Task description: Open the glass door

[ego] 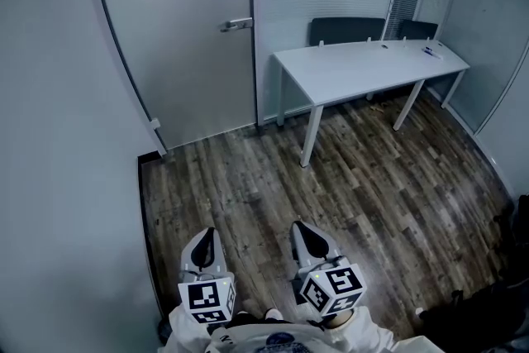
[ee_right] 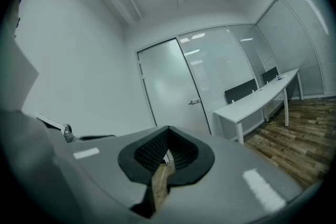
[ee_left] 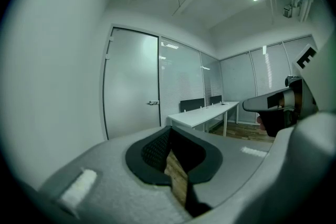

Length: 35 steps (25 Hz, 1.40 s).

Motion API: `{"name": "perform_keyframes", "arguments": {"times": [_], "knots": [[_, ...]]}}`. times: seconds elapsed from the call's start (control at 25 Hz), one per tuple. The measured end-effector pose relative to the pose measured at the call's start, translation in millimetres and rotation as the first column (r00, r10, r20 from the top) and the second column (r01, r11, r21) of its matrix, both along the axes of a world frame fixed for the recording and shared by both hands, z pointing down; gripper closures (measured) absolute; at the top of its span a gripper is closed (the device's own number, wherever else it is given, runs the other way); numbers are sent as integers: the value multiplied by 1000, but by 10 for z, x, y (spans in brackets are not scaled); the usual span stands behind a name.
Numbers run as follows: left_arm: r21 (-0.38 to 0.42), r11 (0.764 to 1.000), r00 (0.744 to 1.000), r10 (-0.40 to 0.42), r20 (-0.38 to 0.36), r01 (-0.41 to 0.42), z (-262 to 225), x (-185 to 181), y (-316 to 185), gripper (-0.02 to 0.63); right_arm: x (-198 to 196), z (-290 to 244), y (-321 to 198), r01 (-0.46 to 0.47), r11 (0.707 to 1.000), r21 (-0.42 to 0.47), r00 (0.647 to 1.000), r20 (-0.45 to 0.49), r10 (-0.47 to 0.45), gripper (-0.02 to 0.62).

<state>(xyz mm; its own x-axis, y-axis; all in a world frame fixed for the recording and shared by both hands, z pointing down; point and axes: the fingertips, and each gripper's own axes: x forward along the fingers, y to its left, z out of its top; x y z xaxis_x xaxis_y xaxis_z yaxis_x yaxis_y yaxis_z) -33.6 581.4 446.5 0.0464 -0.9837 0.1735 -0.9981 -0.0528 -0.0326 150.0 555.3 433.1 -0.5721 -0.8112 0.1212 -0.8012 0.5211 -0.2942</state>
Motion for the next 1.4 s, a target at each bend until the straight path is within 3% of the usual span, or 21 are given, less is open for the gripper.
{"name": "perform_keyframes", "arguments": {"times": [0.36,0.72,1.4], "knots": [[2,1000,1000,-1,6,1,15,-8,-142,601,22,-3,-159,-1,1000,2,1000,25,1,592],[11,999,999,41,-5,-41,106,-168,-864,601,-125,120,-775,-38,999,-4,999,13,38,592],[-31,999,999,31,-28,-32,242,-1399,-2985,601,-1470,181,-2931,-4,999,-36,1000,-25,3,592]]}}
